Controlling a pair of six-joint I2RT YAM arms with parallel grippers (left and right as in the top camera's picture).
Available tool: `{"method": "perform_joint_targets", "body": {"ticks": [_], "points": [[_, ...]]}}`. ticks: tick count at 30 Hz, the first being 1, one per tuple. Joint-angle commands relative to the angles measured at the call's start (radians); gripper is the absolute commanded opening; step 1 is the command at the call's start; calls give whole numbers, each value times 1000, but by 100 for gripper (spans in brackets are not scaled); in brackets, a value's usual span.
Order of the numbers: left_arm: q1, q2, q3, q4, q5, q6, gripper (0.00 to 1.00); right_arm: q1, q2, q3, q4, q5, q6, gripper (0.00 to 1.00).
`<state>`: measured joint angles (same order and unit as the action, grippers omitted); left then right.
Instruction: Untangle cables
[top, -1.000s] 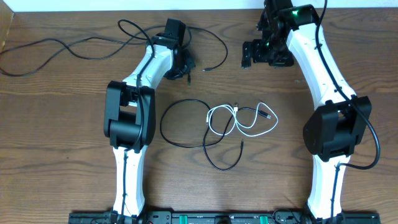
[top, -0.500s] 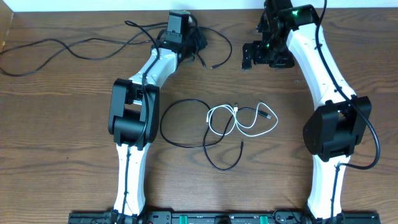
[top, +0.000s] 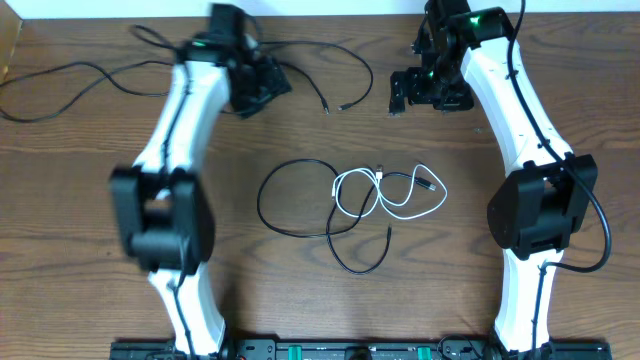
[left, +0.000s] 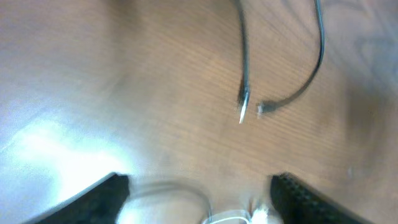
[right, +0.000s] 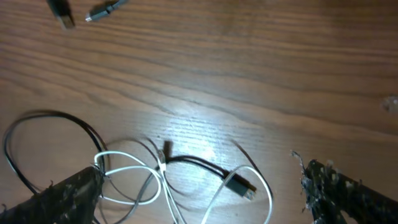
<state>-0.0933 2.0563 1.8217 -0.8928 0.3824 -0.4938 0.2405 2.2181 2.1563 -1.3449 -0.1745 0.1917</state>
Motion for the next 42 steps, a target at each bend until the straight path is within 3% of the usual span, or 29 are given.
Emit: {"method": "perform_joint_targets", "body": {"ticks": [1, 6, 14, 17, 20, 23, 27, 30, 38, 42], "points": [[5, -101, 15, -180, -96, 101, 89, 4, -7, 0, -3, -90, -14, 99], [6, -113, 13, -368, -222, 97, 91, 30, -7, 0, -40, -196, -60, 99], [28, -113, 13, -384, -243, 87, 91, 114, -7, -1, -114, -164, -74, 99], [51, -113, 13, -385, -276, 31, 92, 157, -7, -2, -113, -130, -72, 99], [111, -113, 13, -388, -323, -28, 92, 197, -7, -4, -109, -75, -21, 99], [184, -113, 11, -418, -270, -68, 92, 238, -7, -14, -92, 16, 115, 99], [200, -113, -17, -430, -86, 136, 92, 256, -7, -16, -51, 42, 194, 99], [169, -113, -64, -430, -19, 272, 92, 221, -7, -16, -23, 42, 197, 99], [0, -113, -267, -297, 8, 283, 92, -83, -7, -16, -98, 99, 181, 99], [-119, -113, -299, -209, 54, 344, 92, -220, -7, -22, -133, 150, 154, 99]]}}
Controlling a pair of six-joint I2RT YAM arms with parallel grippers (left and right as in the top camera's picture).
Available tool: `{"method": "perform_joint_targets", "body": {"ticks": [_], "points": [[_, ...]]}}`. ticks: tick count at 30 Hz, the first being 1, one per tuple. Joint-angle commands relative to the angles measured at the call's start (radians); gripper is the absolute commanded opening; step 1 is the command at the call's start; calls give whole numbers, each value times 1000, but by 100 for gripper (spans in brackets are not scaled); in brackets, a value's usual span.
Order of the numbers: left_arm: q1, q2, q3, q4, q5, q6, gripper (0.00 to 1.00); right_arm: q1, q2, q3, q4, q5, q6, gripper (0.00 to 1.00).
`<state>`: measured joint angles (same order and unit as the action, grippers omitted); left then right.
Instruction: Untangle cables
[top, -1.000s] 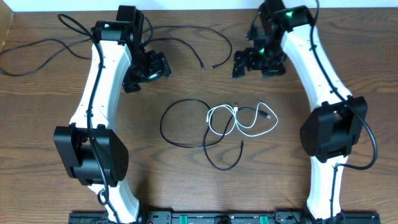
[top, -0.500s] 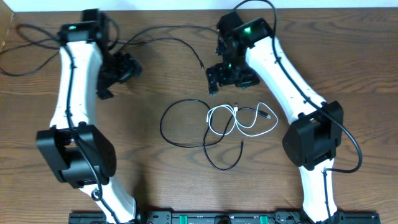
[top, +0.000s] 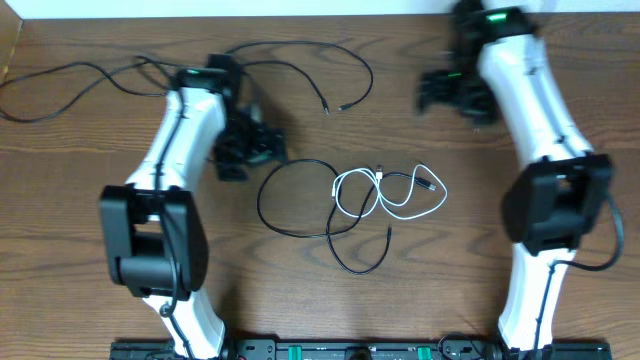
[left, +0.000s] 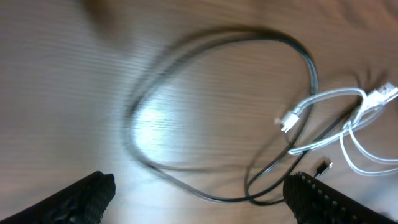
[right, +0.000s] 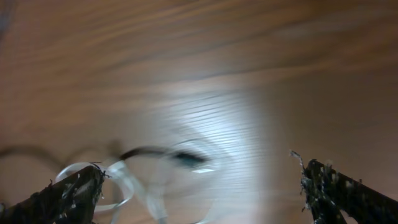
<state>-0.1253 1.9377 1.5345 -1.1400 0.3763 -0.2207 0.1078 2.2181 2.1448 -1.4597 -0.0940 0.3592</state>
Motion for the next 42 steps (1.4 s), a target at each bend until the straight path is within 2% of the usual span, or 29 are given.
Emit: {"method": "perform_joint_targets", "body": {"ticks": [1, 7, 9, 15, 18, 21, 27, 29, 32, 36, 42], "points": [[-117, 6, -11, 62, 57, 71, 92, -119, -7, -16, -22, 69, -19, 99], [-261, 6, -11, 176, 65, 67, 92, -233, -7, -83, -15, 60, -18, 99], [-308, 6, -13, 205, 47, 101, 92, -247, -7, -123, 6, 58, -19, 99], [-409, 6, -14, 280, -178, 118, 92, -248, -7, -234, 61, 58, -19, 99], [-428, 8, -18, 306, -229, 111, 92, -239, -7, -272, 81, 52, -19, 99], [-429, 8, -24, 294, -228, 99, 82, -230, -7, -296, 84, 50, -20, 99], [-431, 9, -59, 296, -229, 78, 78, -224, -7, -301, 89, 47, -19, 99], [-431, 9, -77, 320, -228, 78, 69, -224, -7, -301, 89, 24, -19, 99], [-431, 9, -110, 364, -228, 78, 65, -222, -7, -301, 96, -20, -19, 99], [-431, 9, -128, 381, -225, 77, 32, -217, -7, -301, 96, -24, -20, 99], [-434, 10, -129, 398, -158, 78, 30, -211, -7, -301, 99, -25, -19, 99]]}}
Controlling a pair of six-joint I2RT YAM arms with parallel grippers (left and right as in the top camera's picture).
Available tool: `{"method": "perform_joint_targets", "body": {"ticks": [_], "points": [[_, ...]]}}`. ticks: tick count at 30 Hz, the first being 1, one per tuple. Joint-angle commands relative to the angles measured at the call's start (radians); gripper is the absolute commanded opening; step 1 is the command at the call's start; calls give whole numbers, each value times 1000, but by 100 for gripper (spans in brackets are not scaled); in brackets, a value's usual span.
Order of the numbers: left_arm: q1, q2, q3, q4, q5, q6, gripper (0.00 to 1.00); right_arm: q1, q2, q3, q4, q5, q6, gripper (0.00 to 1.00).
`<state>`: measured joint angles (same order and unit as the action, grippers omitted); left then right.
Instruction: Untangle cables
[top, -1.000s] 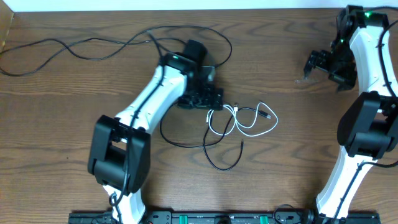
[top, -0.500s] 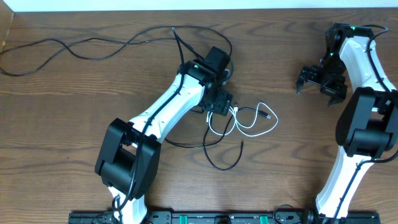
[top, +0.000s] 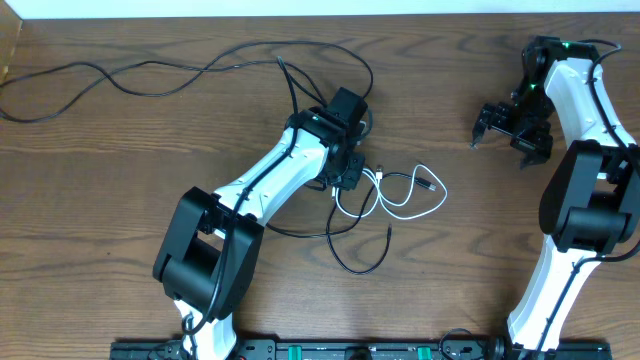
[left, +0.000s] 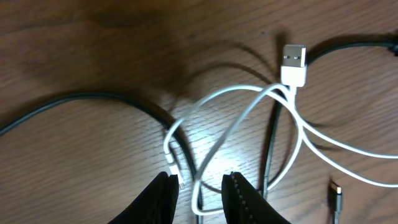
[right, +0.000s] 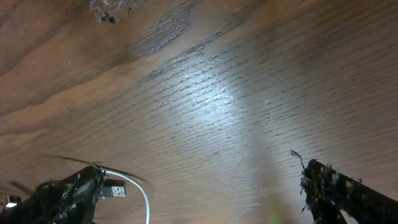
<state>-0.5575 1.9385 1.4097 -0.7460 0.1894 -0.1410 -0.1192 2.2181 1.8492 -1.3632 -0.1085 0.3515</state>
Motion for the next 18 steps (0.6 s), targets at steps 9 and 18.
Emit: {"method": "perform_joint_targets", "body": {"ticks": [9, 18], "points": [[-1, 31, -28, 33, 27, 16, 37, 39, -7, -6, 2, -10, -16, 99], [-4, 35, -28, 48, 32, 16, 19, 43, -7, -6, 2, -10, -16, 99]]}}
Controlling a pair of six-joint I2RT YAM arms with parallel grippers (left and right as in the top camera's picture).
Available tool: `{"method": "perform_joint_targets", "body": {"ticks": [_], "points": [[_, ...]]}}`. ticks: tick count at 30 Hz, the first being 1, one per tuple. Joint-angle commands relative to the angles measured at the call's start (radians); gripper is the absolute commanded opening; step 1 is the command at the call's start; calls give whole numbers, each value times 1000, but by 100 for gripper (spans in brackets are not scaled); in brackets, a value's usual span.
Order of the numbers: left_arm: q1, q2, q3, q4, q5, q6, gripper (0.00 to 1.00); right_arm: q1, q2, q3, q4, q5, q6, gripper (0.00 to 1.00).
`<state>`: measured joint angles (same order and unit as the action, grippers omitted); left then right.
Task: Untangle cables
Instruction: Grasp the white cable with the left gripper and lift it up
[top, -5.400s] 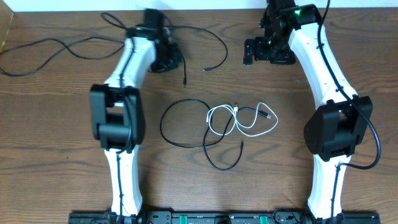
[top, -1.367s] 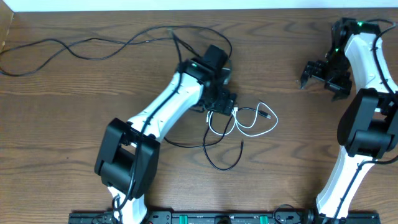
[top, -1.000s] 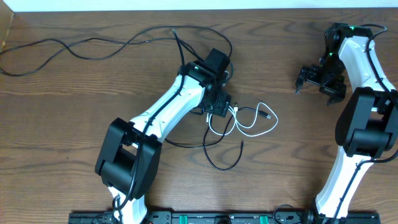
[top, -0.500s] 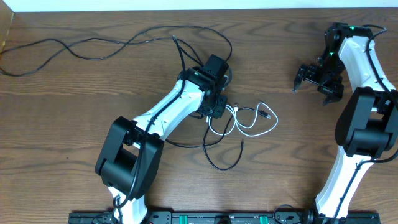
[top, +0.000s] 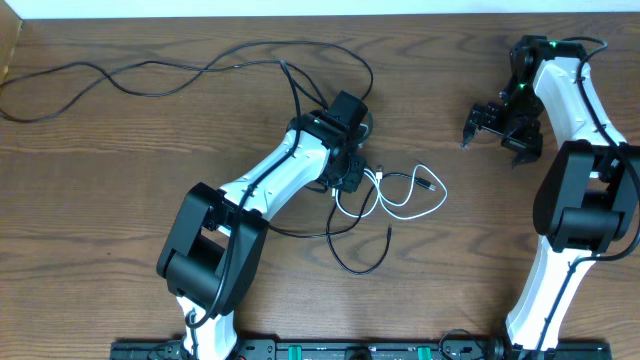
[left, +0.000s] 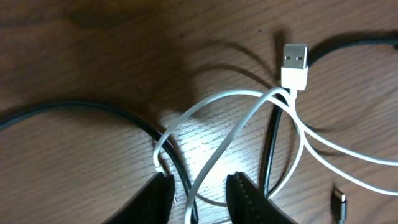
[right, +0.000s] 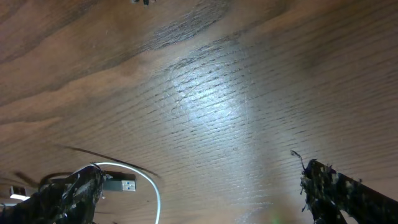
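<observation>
A white cable (top: 440, 200) and a black cable (top: 345, 265) lie looped through each other mid-table. My left gripper (top: 348, 172) sits low over the tangle's left end. In the left wrist view its jaws (left: 200, 199) are narrowed but still apart, with a white strand (left: 236, 134) and a black strand (left: 81, 106) running between them. The white USB plug (left: 295, 62) lies just beyond. My right gripper (top: 492, 140) hovers wide open at the far right. It holds nothing, and a USB plug (right: 118, 184) lies beside its left finger (right: 68, 193).
A long black cable (top: 150, 78) snakes across the far left of the wooden table. Another black cable (top: 362, 70) curves at the back behind my left arm. The table's far edge (top: 400, 12) meets a white wall.
The left gripper has sunk a little closer to the strands, jaws at about the same narrow gap. The right gripper has shifted slightly left. The cables lie as before.
First my left gripper was wide open at the back by the loose cable ends, and the right was open at the back right. Then the left stood beside the black loop. Later it was over the tangle with narrowed jaws, where it stays; the right has moved off right.
</observation>
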<state>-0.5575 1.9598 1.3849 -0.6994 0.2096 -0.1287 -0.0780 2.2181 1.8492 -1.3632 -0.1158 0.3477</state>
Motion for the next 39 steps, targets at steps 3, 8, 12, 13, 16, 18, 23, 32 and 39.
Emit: {"method": "perform_joint_targets", "body": {"ticks": [3, 8, 12, 13, 16, 18, 23, 32, 39], "points": [[-5, 7, 1, -8, 15, 5, 8, 2, -7, -6, 2, -2, -13, 99], [-3, -93, 92, -46, 127, 5, 7, 2, -7, -6, 3, -3, -12, 99], [-3, -215, 147, -20, 264, 2, 7, 3, -7, -6, 2, -3, -13, 99], [-3, -256, 155, 0, 304, -5, 8, 3, -7, -6, 2, -3, -13, 99], [-3, -380, 155, 74, 385, -24, 7, 9, -7, -6, 3, -3, -13, 99], [-3, -440, 155, 104, 385, -52, 7, 15, -7, -6, 3, -3, -13, 99], [-2, -542, 155, 169, 352, -71, 7, 37, -7, -6, 3, -4, -17, 99], [35, -621, 155, 273, 171, -253, 7, 70, -7, -6, 2, -86, -110, 99], [113, -682, 155, 370, 171, -338, 7, 65, -7, -6, 3, -86, -110, 99]]}}
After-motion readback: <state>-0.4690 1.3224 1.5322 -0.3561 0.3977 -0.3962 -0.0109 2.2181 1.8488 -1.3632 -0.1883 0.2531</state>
